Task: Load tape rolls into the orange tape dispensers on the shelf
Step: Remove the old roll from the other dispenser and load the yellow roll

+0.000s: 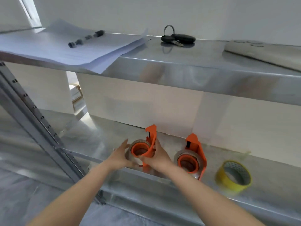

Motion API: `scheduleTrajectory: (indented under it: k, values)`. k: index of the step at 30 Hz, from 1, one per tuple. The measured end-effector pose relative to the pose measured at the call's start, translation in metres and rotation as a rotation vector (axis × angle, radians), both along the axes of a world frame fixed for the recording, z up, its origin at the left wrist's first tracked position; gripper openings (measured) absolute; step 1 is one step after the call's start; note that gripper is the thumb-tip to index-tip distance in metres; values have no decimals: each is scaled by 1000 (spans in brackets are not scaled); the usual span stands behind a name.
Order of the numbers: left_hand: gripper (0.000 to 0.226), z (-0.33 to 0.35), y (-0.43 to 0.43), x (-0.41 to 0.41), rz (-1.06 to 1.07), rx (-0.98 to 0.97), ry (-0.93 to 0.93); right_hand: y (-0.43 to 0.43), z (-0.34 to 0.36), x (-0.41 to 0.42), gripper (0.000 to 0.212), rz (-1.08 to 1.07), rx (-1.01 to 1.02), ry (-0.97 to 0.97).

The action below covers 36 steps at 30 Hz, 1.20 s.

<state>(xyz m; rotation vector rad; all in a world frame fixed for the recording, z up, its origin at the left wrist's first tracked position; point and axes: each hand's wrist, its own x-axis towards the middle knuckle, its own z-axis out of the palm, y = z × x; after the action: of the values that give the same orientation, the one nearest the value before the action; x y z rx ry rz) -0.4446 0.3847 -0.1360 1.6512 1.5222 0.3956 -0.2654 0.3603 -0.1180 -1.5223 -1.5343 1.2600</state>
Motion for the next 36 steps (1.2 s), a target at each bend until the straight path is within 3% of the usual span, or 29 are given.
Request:
scheduleTrajectory:
  k: [4, 10, 15, 20, 26, 30, 34, 36]
  values:
    - [95, -8, 5, 8, -35, 99, -156, -4, -4, -15, 112, -88, 47, 1]
    - [71, -8, 2, 16, -11, 182, -241, -6, -4, -8, 96, -100, 41, 20]
    - [79, 7, -4, 18, 78, 142, -329, -11, 12, 6, 84, -47, 92, 47]
    - [85, 37, -15, 30, 38, 147, -442, -17, 37, 33, 68, 39, 124, 0]
    - [80, 70, -39, 47, -58, -31, -672, -34, 72, 78, 60, 126, 139, -94]
    - [83, 75, -57, 63, 32, -113, -770, -52, 87, 108, 39, 107, 147, -133]
    - [80, 77, -75, 82, 22, -145, -824, -77, 95, 126, 48, 94, 146, -96]
    - [72, 77, -82, 93, 26, -220, -994, -86, 96, 131, 49, 60, 175, -71]
